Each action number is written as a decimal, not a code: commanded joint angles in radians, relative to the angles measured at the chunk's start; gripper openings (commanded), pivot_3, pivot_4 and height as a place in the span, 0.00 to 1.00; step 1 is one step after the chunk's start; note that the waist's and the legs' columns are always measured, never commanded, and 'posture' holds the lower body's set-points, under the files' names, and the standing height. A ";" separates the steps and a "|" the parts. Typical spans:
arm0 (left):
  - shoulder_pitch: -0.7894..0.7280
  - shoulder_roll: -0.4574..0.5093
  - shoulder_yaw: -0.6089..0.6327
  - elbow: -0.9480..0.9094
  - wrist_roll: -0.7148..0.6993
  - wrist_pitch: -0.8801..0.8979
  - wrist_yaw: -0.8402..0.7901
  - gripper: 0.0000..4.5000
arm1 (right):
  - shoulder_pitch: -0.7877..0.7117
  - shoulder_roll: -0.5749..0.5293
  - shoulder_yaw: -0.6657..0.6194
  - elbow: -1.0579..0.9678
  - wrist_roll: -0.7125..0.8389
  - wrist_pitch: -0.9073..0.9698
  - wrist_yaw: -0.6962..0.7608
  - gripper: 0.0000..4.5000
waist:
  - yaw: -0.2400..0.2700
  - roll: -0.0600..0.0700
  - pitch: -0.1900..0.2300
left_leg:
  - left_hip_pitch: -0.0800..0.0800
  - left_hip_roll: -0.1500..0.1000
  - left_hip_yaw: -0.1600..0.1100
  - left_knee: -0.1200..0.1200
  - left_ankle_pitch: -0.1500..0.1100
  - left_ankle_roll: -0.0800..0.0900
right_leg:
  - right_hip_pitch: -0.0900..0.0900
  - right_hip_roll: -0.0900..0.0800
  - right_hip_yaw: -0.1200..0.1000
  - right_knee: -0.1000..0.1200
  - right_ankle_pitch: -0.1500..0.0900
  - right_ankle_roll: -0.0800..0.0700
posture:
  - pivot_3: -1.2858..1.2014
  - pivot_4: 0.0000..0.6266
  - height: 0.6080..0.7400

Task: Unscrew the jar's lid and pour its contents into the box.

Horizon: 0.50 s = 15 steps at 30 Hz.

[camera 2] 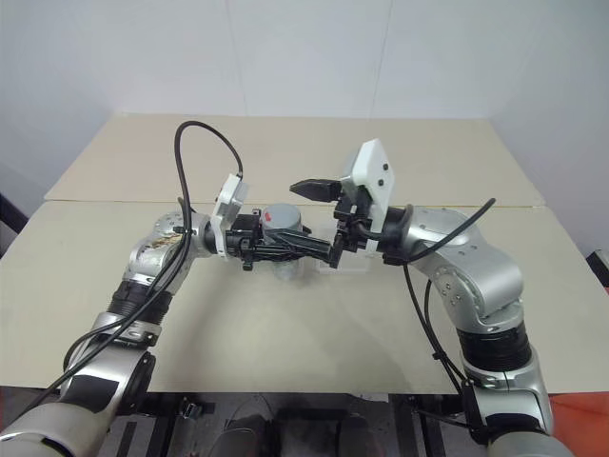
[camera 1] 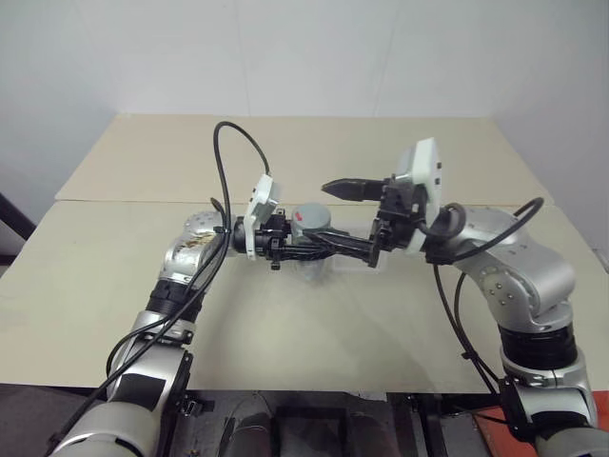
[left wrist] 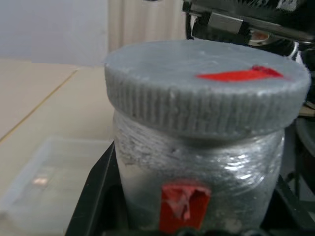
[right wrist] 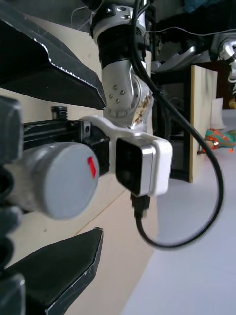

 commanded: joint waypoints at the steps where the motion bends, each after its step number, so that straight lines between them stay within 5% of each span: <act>1: -0.039 -0.006 0.010 0.018 0.016 -0.055 -0.032 0.43 | -0.033 0.007 0.005 0.005 -0.024 0.010 -0.027 1.00 | 0.000 0.000 0.000 | 0.000 0.000 0.000 0.000 0.000 0.000 | 0.000 0.000 0.000 0.000 0.000 0.000 | 0.52 0.24 1.00; 12: -0.052 -0.016 0.019 0.020 0.027 -0.088 -0.053 0.43 | -0.059 0.037 0.031 0.062 -0.056 0.020 -0.039 1.00 | -0.001 0.000 0.000 | -0.002 0.000 -0.001 0.000 -0.001 0.002 | 0.000 -0.001 -0.001 -0.001 0.000 0.000 | 0.52 0.24 1.00; 15: -0.045 -0.013 0.020 0.015 0.028 -0.089 -0.053 0.43 | -0.059 0.041 0.026 0.069 -0.053 0.023 -0.032 0.87 | -0.001 0.000 0.000 | -0.002 0.000 -0.001 0.000 -0.001 0.002 | 0.000 -0.001 -0.001 -0.001 0.000 0.000 | 0.52 0.24 1.00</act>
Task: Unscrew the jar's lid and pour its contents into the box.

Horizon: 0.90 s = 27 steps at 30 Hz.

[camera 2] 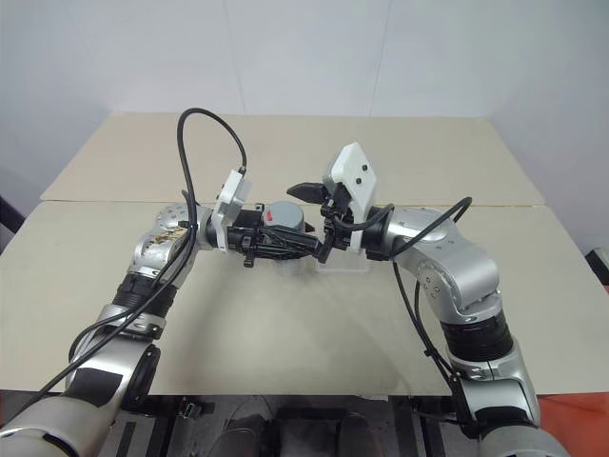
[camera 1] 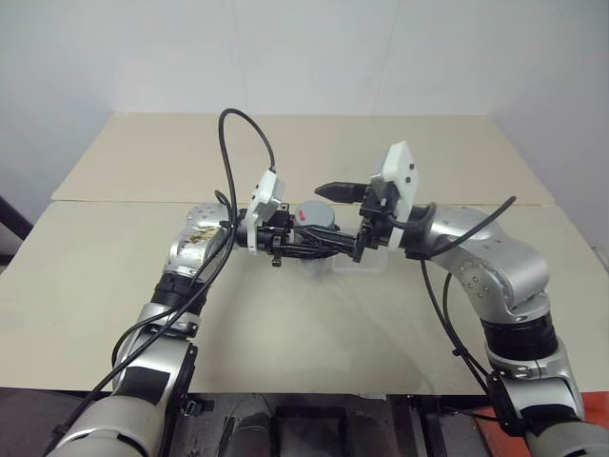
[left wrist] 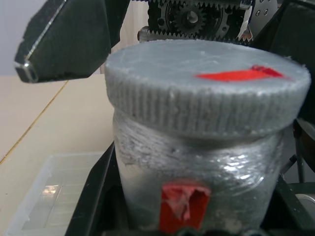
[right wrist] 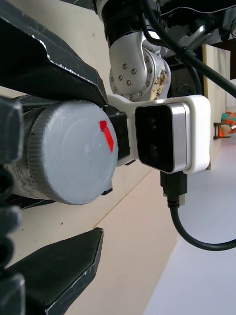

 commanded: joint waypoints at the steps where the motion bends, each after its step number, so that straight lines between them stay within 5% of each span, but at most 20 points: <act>1: -0.015 0.003 0.016 -0.027 -0.002 -0.012 -0.011 0.43 | -0.024 0.001 -0.019 -0.005 0.005 0.001 0.006 0.80 | 0.000 0.000 0.000 | 0.000 0.000 0.000 0.000 0.000 0.000 | 0.000 0.000 0.000 0.000 0.000 0.000 | 0.52 0.24 1.00; 4: -0.014 0.005 0.016 -0.030 0.000 -0.011 -0.012 0.43 | -0.025 0.007 -0.025 0.006 0.013 0.003 0.018 0.62 | 0.000 0.000 0.000 | 0.000 0.000 0.000 0.000 0.000 0.000 | 0.000 0.000 0.000 0.000 0.000 0.000 | 0.52 0.24 1.00; 11: -0.012 0.017 0.002 -0.042 -0.006 0.000 -0.071 0.43 | -0.049 -0.011 -0.027 0.081 0.063 -0.050 0.192 0.62 | 0.000 0.000 0.000 | 0.000 0.000 0.000 0.000 0.000 0.000 | 0.000 0.000 0.000 0.000 0.000 0.000 | 0.52 0.24 1.00; 20: -0.024 0.056 -0.106 -0.148 -0.132 0.022 -0.128 0.43 | -0.252 -0.003 0.096 0.477 0.008 -0.276 0.818 0.62 | -0.005 0.001 0.001 | 0.001 0.000 0.000 0.000 0.000 0.000 | 0.000 0.001 0.000 0.000 0.000 0.000 | 0.52 0.24 1.00; 27: -0.006 0.073 -0.126 -0.182 -0.145 0.015 -0.128 0.43 | -0.322 0.045 0.161 0.675 -0.059 -0.459 0.883 0.62 | -0.003 0.001 0.001 | 0.001 0.001 0.000 0.001 0.000 0.000 | -0.001 0.000 -0.001 0.001 0.000 0.000 | 0.52 0.24 1.00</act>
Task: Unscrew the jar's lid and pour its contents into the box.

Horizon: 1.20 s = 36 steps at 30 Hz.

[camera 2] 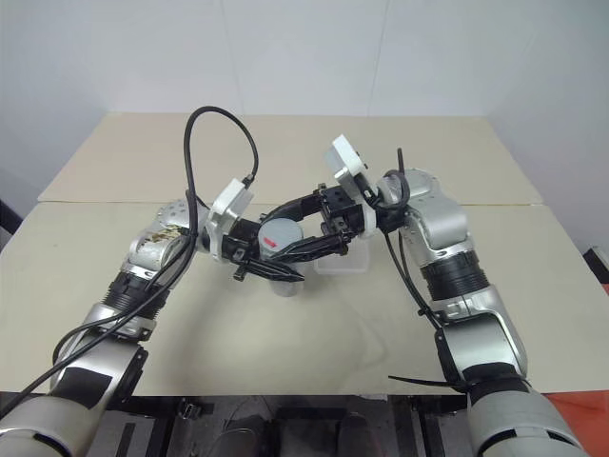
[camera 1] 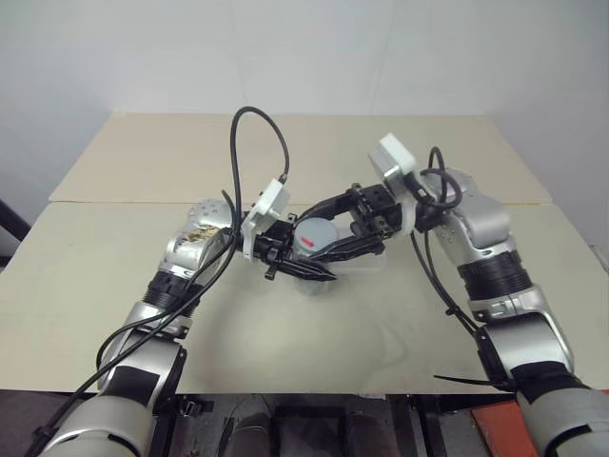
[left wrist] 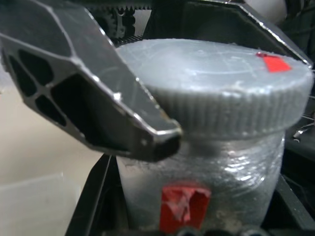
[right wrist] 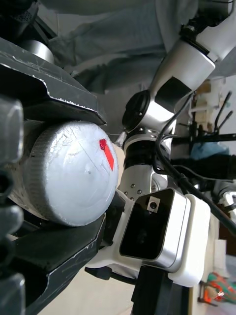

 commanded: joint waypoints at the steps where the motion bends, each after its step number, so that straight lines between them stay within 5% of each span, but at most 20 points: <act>1: -0.016 -0.015 0.005 -0.069 -0.031 -0.020 -0.012 0.43 | -0.033 0.010 0.025 0.054 -0.045 -0.073 0.052 0.62 | 0.002 0.000 0.000 | 0.000 0.000 0.000 0.000 0.000 0.000 | 0.000 0.000 0.000 0.000 0.000 0.000 | 0.52 0.24 1.00; 2: -0.014 -0.015 0.009 -0.069 -0.029 -0.020 -0.012 0.43 | -0.036 0.014 0.022 0.064 -0.052 -0.079 0.052 0.62 | 0.004 0.000 0.000 | 0.000 0.000 0.000 0.000 0.000 0.000 | 0.000 -0.001 0.000 0.000 0.000 0.000 | 0.52 0.24 1.00; 8: 0.008 -0.006 0.065 -0.063 0.010 -0.009 0.019 0.43 | -0.010 0.005 -0.041 0.017 -0.058 -0.035 -0.062 0.99 | 0.005 0.000 0.000 | 0.000 0.000 0.000 0.000 0.000 0.000 | 0.000 -0.001 -0.001 0.000 0.000 0.000 | 0.52 0.24 1.00; 18: 0.021 0.026 0.163 0.056 0.093 -0.028 0.181 0.43 | 0.216 -0.060 -0.232 -0.416 0.003 0.179 -0.453 0.99 | 0.005 0.000 0.000 | 0.000 0.001 0.000 0.000 0.000 0.000 | -0.001 -0.002 -0.001 0.001 0.000 0.000 | 0.52 0.24 1.00; 24: 0.007 -0.010 0.168 0.084 0.110 -0.030 0.194 0.43 | 0.258 0.003 -0.190 -0.633 -0.043 0.324 -0.724 0.99 | 0.003 0.000 0.000 | 0.000 0.001 0.000 0.000 0.000 0.000 | -0.001 -0.001 -0.001 0.001 0.000 0.000 | 0.52 0.24 1.00; 36: -0.026 -0.030 0.167 0.119 0.140 -0.060 0.168 0.43 | 0.216 0.135 -0.124 -0.569 -0.135 0.387 -0.952 0.99 | 0.003 0.000 0.000 | -0.001 -0.001 0.000 0.000 0.000 0.000 | -0.001 -0.001 -0.001 0.001 0.000 0.000 | 0.52 0.24 1.00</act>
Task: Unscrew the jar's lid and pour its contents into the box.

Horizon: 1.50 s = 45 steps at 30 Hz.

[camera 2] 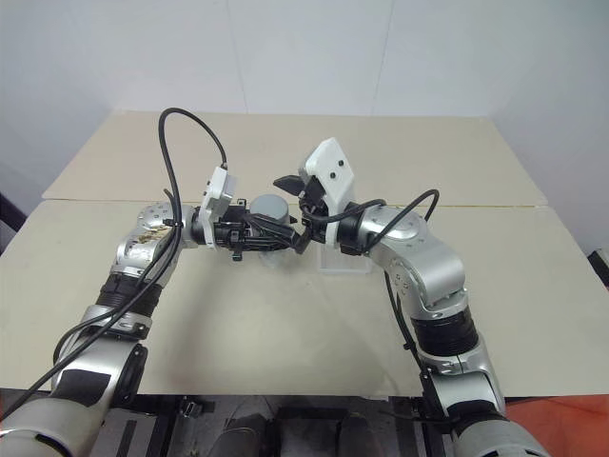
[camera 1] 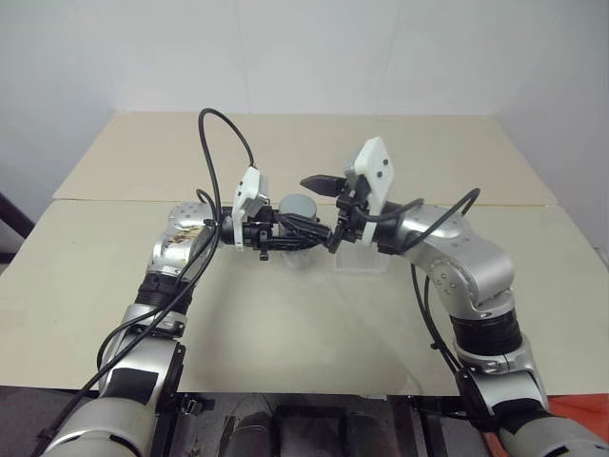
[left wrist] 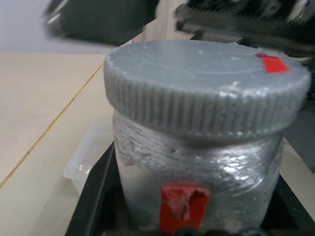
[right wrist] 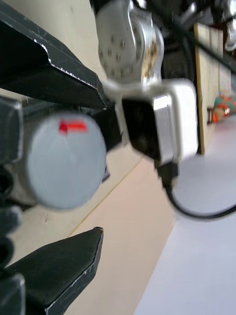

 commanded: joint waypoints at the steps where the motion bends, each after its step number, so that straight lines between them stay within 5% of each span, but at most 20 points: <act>1: -0.024 -0.003 0.016 -0.017 -0.002 -0.019 -0.015 0.43 | -0.033 0.015 -0.016 0.016 -0.014 -0.019 -0.028 0.99 | 0.000 0.000 0.000 | 0.000 0.000 0.000 0.000 0.000 0.000 | 0.000 0.000 0.000 0.000 0.000 0.000 | 0.52 0.24 1.00; 32: 0.037 0.059 0.047 -0.100 -0.022 0.021 -0.041 0.43 | 0.069 -0.175 -0.163 0.024 0.101 -0.083 0.147 0.99 | -0.001 0.000 0.000 | 0.000 0.000 0.000 0.000 0.000 0.000 | 0.000 0.000 0.000 0.000 0.000 0.000 | 0.52 0.24 1.00; 45: -0.020 -0.034 0.046 -0.017 -0.001 -0.006 0.023 0.43 | -0.032 -0.073 -0.042 -0.024 0.102 -0.033 0.081 0.99 | -0.001 0.000 0.000 | 0.000 0.001 0.000 0.000 0.000 0.000 | 0.000 0.000 0.000 0.000 0.000 0.000 | 0.52 0.24 1.00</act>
